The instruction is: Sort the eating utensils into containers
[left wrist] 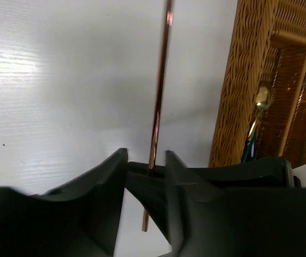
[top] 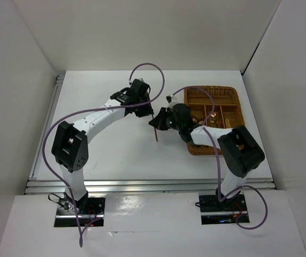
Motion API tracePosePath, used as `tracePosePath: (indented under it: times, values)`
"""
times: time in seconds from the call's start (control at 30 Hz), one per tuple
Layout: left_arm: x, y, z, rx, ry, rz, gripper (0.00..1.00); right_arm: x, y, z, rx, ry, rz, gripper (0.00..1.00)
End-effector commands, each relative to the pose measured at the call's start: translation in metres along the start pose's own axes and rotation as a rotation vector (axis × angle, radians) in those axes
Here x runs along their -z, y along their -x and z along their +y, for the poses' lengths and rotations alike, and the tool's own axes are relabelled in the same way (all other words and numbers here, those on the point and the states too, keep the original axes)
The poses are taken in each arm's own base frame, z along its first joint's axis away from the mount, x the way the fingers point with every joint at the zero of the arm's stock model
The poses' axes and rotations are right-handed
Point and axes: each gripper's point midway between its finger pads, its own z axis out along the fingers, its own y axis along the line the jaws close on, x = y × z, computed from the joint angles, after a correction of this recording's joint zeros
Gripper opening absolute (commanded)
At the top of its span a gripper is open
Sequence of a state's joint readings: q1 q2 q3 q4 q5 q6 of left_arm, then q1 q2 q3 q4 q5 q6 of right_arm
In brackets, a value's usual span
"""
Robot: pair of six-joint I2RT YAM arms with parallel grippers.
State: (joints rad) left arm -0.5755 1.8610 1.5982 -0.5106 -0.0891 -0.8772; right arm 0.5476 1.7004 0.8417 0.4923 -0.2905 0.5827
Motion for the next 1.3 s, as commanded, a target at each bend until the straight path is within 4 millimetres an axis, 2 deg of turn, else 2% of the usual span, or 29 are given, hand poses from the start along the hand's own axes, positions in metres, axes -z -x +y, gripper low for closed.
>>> tracePosePath:
  times: [0.0,0.03,0.07,0.1,0.13,0.17,0.23,0.27,0.3,0.33,0.37,0.4,0.43,0.53,0.7,0.73,0.8,0.97,1.07,1.1,1.13,1.27]
  values:
    - [0.029,0.021,-0.008,0.017,-0.049,-0.056,0.52,-0.005,0.027,-0.007,-0.048,-0.095,-0.062,0.00]
    - [0.033,0.031,-0.002,0.018,-0.041,-0.081,0.56,-0.002,0.033,-0.009,-0.080,-0.110,-0.078,0.00]
    - [0.047,0.039,0.000,0.011,-0.049,-0.102,0.61,0.005,0.037,-0.013,-0.099,-0.121,-0.089,0.00]
    - [0.058,0.049,0.001,0.012,-0.053,-0.123,0.65,0.012,0.054,-0.024,-0.124,-0.145,-0.133,0.00]
    - [0.066,0.063,0.013,0.021,-0.033,-0.154,0.71,0.018,0.058,-0.035,-0.167,-0.180,-0.151,0.00]
    - [0.089,0.076,0.012,0.019,-0.059,-0.201,0.73,0.029,0.071,-0.039,-0.184,-0.191,-0.193,0.00]
    - [0.111,0.095,0.024,0.015,-0.032,-0.286,0.78,0.049,0.104,-0.066,-0.238,-0.281,-0.311,0.00]
    - [0.116,0.098,0.040,0.009,0.006,-0.309,0.81,0.060,0.120,-0.070,-0.278,-0.301,-0.373,0.00]
    - [0.134,0.105,0.045,0.020,0.012,-0.358,0.83,0.069,0.131,-0.090,-0.318,-0.363,-0.419,0.00]
    - [0.140,0.110,0.057,0.019,0.053,-0.394,0.84,0.082,0.144,-0.106,-0.347,-0.441,-0.497,0.00]
    - [0.140,0.109,0.073,0.024,0.089,-0.397,0.85,0.090,0.157,-0.114,-0.400,-0.469,-0.554,0.00]
    - [0.143,0.109,0.081,0.034,0.099,-0.402,0.87,0.098,0.169,-0.121,-0.429,-0.502,-0.596,0.01]
    - [0.150,0.110,0.088,0.045,0.104,-0.416,0.87,0.111,0.180,-0.144,-0.468,-0.565,-0.651,0.01]
    - [0.143,0.105,0.111,0.075,0.119,-0.397,0.88,0.127,0.199,-0.177,-0.584,-0.639,-0.761,0.01]
    - [0.134,0.100,0.133,0.082,0.145,-0.373,0.90,0.127,0.214,-0.208,-0.672,-0.723,-0.849,0.01]
    - [0.134,0.100,0.134,0.073,0.147,-0.373,0.91,0.124,0.214,-0.214,-0.686,-0.753,-0.850,0.01]
    - [0.133,0.099,0.139,0.080,0.159,-0.370,0.92,0.134,0.217,-0.224,-0.727,-0.815,-0.913,0.01]
    - [0.133,0.103,0.156,0.102,0.172,-0.376,0.93,0.130,0.212,-0.245,-0.799,-0.884,-0.960,0.02]
    - [0.135,0.106,0.163,0.107,0.178,-0.379,0.94,0.123,0.208,-0.255,-0.856,-0.909,-0.966,0.11]
    - [0.135,0.106,0.163,0.107,0.178,-0.379,0.94,0.124,0.202,-0.260,-0.862,-0.938,-0.959,0.23]
    - [0.135,0.107,0.164,0.113,0.176,-0.378,0.94,0.122,0.202,-0.261,-0.862,-0.938,-0.959,0.30]
    - [0.135,0.106,0.172,0.116,0.180,-0.378,0.94,0.114,0.203,-0.268,-0.849,-0.944,-0.951,0.43]
